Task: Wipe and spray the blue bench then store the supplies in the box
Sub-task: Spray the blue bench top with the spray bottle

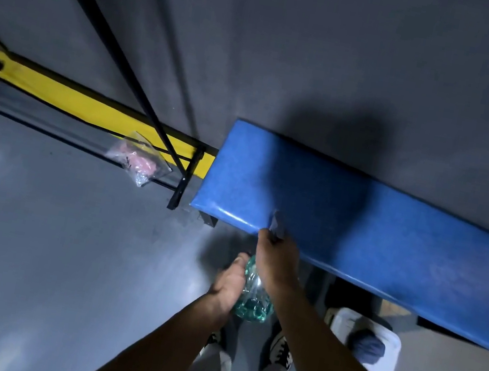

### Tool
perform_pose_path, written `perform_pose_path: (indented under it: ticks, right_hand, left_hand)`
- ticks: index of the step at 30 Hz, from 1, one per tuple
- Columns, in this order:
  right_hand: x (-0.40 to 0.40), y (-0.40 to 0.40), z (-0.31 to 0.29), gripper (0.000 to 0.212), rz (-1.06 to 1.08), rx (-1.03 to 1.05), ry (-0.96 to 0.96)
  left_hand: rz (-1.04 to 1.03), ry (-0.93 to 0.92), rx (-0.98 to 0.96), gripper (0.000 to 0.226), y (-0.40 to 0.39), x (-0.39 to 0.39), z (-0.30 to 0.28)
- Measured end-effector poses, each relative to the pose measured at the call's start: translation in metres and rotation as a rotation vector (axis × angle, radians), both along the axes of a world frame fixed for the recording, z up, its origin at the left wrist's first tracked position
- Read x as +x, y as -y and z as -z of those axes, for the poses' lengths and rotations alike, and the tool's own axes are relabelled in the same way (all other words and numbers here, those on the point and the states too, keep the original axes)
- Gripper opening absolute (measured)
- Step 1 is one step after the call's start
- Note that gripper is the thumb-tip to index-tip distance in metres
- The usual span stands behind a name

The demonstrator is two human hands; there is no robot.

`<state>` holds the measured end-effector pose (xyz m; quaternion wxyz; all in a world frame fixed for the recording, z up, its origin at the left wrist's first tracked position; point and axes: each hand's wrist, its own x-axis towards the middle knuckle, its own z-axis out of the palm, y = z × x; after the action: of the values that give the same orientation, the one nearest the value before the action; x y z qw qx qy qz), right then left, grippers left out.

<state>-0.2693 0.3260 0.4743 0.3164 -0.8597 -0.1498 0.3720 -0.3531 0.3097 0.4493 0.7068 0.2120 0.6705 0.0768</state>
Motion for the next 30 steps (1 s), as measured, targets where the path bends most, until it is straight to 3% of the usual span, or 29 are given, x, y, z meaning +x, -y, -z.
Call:
perform_pose_path:
  ticks: [2, 4, 6, 9, 13, 15, 20, 30]
  right_hand:
    - [0.005, 0.018, -0.003, 0.024, 0.093, 0.035, 0.022]
    - [0.012, 0.034, -0.002, 0.026, 0.11, 0.026, 0.046]
    - [0.021, 0.044, -0.002, 0.029, 0.104, 0.021, 0.046]
    - [0.031, 0.054, 0.002, 0.048, 0.041, 0.002, 0.03]
    - [0.044, 0.072, 0.003, 0.04, -0.004, -0.052, 0.023]
    - [0.055, 0.088, 0.002, 0.04, 0.02, -0.066, 0.005]
    - [0.093, 0.136, 0.001, 0.057, 0.138, -0.092, 0.02]
    - [0.151, 0.187, 0.01, 0.031, 0.138, -0.116, -0.081]
  left_hand:
    - [0.05, -0.004, 0.029, 0.054, 0.01, 0.007, 0.008]
    - [0.142, -0.029, 0.028, 0.082, 0.022, 0.01, 0.025]
    - [0.178, -0.06, 0.038, 0.091, 0.036, 0.015, 0.046]
    - [0.157, -0.065, 0.037, 0.087, 0.048, 0.023, 0.03]
    - [0.169, -0.025, -0.023, 0.046, 0.064, 0.039, 0.004]
    - [0.236, -0.029, -0.013, 0.038, 0.076, 0.049, 0.01]
    - [0.322, -0.047, 0.022, 0.039, 0.107, 0.089, 0.005]
    - [0.311, -0.048, 0.031, 0.043, 0.166, 0.142, 0.008]
